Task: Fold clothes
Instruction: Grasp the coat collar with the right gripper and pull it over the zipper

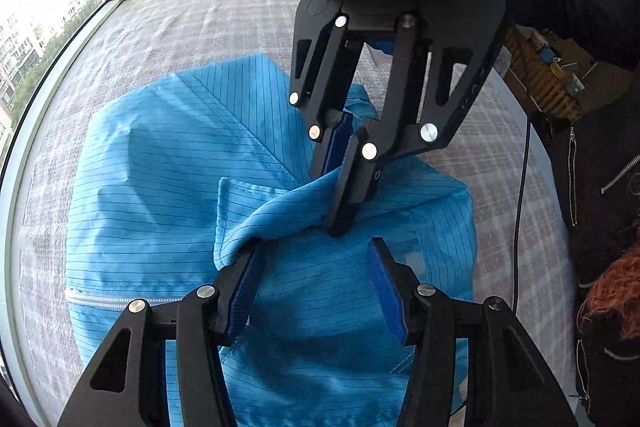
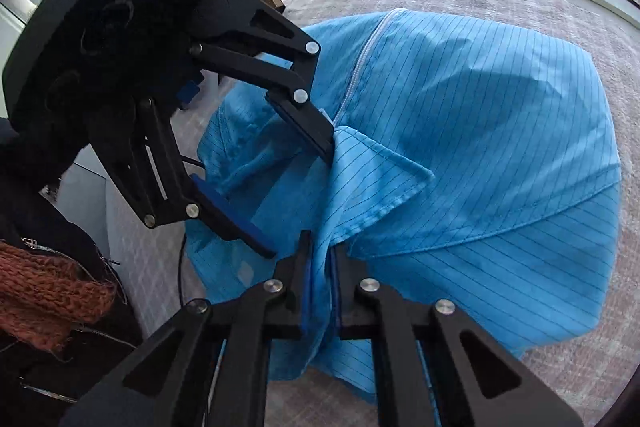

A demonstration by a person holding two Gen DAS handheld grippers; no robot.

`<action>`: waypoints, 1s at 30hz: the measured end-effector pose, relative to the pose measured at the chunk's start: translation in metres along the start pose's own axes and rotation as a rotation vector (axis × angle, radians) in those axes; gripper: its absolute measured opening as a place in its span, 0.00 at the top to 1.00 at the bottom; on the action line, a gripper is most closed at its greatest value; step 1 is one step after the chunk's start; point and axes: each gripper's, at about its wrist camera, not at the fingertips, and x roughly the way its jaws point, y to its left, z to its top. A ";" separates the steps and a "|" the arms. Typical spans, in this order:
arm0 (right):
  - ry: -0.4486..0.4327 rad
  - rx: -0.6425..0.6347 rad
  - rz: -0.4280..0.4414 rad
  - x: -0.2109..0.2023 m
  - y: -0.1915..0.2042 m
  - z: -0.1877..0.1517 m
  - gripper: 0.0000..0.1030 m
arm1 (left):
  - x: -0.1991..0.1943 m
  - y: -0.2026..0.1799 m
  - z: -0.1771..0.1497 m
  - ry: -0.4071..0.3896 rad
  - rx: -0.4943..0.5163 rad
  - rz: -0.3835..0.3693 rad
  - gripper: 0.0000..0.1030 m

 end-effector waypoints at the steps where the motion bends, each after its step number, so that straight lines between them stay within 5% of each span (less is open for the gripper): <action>1: -0.030 0.023 0.001 -0.006 -0.004 0.002 0.92 | -0.001 -0.002 0.001 -0.003 0.011 -0.003 0.50; 3: -0.008 0.027 -0.061 -0.010 -0.010 0.002 0.87 | 0.002 -0.002 0.001 0.003 0.016 -0.022 0.50; 6: -0.001 0.092 -0.005 -0.012 -0.025 -0.002 0.72 | 0.012 0.002 -0.005 0.047 -0.002 -0.020 0.51; 11: -0.043 0.116 -0.062 -0.016 -0.039 0.009 0.72 | -0.001 -0.002 -0.004 0.004 0.012 -0.013 0.50; 18: -0.057 0.113 -0.022 -0.007 -0.031 0.022 0.72 | -0.005 0.007 0.004 -0.015 0.013 0.017 0.50; 23: -0.166 0.079 -0.236 -0.039 -0.032 -0.011 0.72 | -0.008 0.009 0.001 -0.019 0.022 0.015 0.50; 27: -0.072 -0.010 -0.193 -0.010 -0.025 -0.025 0.87 | -0.004 0.011 0.000 0.006 0.040 0.011 0.50; 30: -0.076 -0.051 -0.144 0.003 -0.022 -0.023 0.88 | -0.005 0.012 0.000 0.015 0.040 0.011 0.50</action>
